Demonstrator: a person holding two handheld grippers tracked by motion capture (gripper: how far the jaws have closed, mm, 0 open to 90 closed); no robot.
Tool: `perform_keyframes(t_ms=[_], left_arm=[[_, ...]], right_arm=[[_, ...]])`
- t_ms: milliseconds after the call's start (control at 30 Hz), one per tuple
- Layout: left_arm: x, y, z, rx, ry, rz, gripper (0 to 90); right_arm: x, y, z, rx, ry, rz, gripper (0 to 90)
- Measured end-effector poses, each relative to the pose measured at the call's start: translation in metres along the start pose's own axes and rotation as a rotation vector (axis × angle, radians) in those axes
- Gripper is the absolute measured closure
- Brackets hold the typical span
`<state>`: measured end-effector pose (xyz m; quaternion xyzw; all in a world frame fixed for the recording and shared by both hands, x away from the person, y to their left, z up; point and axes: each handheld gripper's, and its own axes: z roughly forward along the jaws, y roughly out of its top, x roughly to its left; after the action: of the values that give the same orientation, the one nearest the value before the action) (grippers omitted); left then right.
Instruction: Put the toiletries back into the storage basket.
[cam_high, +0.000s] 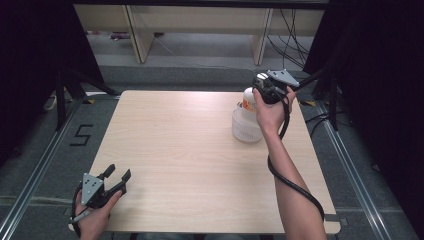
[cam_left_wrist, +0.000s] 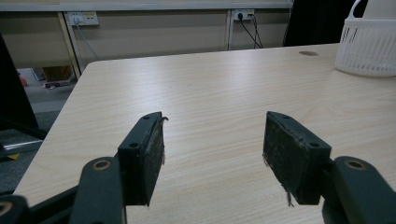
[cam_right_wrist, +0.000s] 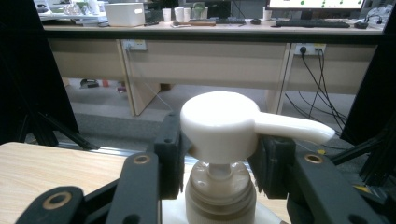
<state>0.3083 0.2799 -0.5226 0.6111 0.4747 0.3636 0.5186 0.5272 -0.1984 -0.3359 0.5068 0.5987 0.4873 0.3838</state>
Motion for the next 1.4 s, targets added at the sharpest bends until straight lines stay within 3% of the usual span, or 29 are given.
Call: perform_keyframes(t_ms=[300, 433, 500, 933, 1000, 1067, 1100, 1367, 1400], left_arm=[[0.000, 0.000, 0.001, -0.013, -0.001, -0.011, 37.8], [0.000, 0.000, 0.001, -0.010, -0.006, -0.006, 37.8], [-0.001, 0.000, 0.000, 0.002, -0.005, 0.002, 37.8], [0.000, 0.000, 0.000, -0.003, -0.005, -0.006, 37.8], [0.000, 0.000, -0.001, -0.003, -0.005, -0.006, 37.8], [0.000, 0.000, -0.001, -0.004, -0.005, -0.006, 37.8], [0.000, 0.000, -0.001, -0.003, -0.005, -0.005, 37.8], [0.000, 0.000, -0.001, -0.002, -0.002, -0.010, 37.7], [0.000, 0.000, -0.001, -0.002, -0.002, -0.010, 37.7]], right_arm=[[0.001, -0.009, 0.003, 0.030, 0.002, 0.011, 59.8], [0.001, -0.014, 0.005, 0.035, 0.007, -0.008, 59.8], [0.000, -0.017, 0.006, 0.039, 0.008, 0.008, 59.7], [0.000, -0.021, 0.006, 0.027, -0.008, -0.002, 58.7], [0.001, -0.021, 0.006, 0.026, -0.003, 0.009, 57.1], [0.001, -0.021, 0.006, 0.025, -0.008, -0.016, 54.1], [0.003, -0.021, 0.005, 0.032, -0.009, 0.007, 52.7], [0.005, -0.021, 0.004, 0.028, -0.011, -0.021, 40.6], [0.005, -0.021, 0.003, 0.032, -0.011, -0.006, 40.3]])
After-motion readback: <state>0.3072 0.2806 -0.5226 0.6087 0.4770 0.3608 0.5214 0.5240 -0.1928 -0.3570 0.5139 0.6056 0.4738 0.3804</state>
